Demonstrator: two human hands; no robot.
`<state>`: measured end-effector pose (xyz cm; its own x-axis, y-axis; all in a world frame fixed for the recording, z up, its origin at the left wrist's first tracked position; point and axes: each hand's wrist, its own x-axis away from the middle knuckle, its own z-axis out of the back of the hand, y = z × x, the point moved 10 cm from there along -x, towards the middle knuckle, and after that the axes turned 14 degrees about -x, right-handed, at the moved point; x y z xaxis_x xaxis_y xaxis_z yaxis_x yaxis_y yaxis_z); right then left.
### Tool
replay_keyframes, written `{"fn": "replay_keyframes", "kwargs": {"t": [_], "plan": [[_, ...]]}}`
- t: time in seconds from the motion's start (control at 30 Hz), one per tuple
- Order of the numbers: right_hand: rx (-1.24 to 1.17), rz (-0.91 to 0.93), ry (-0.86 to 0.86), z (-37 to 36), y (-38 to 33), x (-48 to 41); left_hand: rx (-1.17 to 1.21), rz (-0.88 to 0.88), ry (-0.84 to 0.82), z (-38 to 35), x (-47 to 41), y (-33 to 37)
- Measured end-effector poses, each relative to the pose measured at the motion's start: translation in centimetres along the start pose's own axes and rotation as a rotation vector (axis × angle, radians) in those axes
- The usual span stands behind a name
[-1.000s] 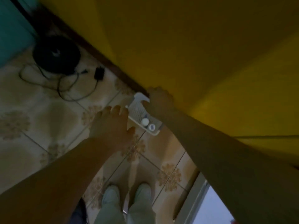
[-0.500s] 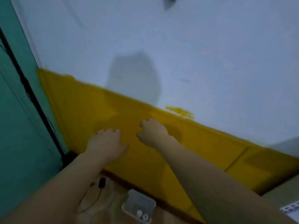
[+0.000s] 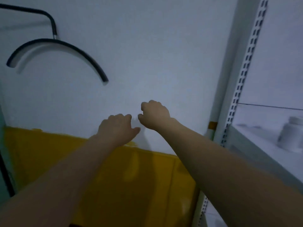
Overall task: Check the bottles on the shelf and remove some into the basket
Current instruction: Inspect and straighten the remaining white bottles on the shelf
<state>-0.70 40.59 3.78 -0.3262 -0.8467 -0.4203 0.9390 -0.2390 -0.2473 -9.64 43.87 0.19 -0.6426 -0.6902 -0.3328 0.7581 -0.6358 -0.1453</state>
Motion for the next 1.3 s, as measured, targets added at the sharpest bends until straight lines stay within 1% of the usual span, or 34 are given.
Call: {"fn": "replay_keyframes", "kwargs": {"t": [0.13,0.23,0.33,0.43,0.5,0.6,0.7,0.8,0.87,0.97,1.1,1.2,1.3], "plan": [[0.04,-0.124,0.076,7.7,5.5,5.2,0.046,-0.133,0.067,5.3,0.9,8.5],[0.139,-0.226,0.149,14.2,9.3,9.6,0.091,-0.27,0.118,9.9,2.0,15.1],[0.223,-0.385,0.26,21.8,13.2,15.4,0.141,-0.46,0.183,15.4,4.0,22.4],[0.301,-0.573,0.336,28.1,17.2,22.3,0.216,-0.639,0.263,20.3,7.0,29.8],[0.345,-0.694,0.357,31.0,19.4,27.2,0.258,-0.733,0.287,22.5,9.6,34.5],[0.401,-0.84,0.365,34.1,22.5,34.4,0.323,-0.853,0.243,23.9,13.6,41.4],[0.432,-0.928,0.368,36.4,25.4,41.2,0.385,-0.961,0.213,24.8,17.8,47.4],[0.436,-0.988,0.367,38.3,28.8,46.8,0.41,-1.04,0.218,25.5,21.5,52.6],[0.432,-1.005,0.36,39.3,31.2,49.4,0.428,-1.043,0.217,25.8,22.8,55.9],[0.427,-0.983,0.34,40.5,35.4,51.8,0.418,-0.996,0.215,25.5,23.2,60.6],[0.398,-0.853,0.282,41.0,40.2,52.3,0.399,-0.874,0.202,24.5,23.2,64.9],[0.359,-0.741,0.228,40.2,42.8,50.7,0.351,-0.763,0.143,23.2,21.8,66.0],[0.289,-0.623,0.203,40.0,43.9,47.4,0.327,-0.614,0.097,22.6,19.6,64.4]]}}
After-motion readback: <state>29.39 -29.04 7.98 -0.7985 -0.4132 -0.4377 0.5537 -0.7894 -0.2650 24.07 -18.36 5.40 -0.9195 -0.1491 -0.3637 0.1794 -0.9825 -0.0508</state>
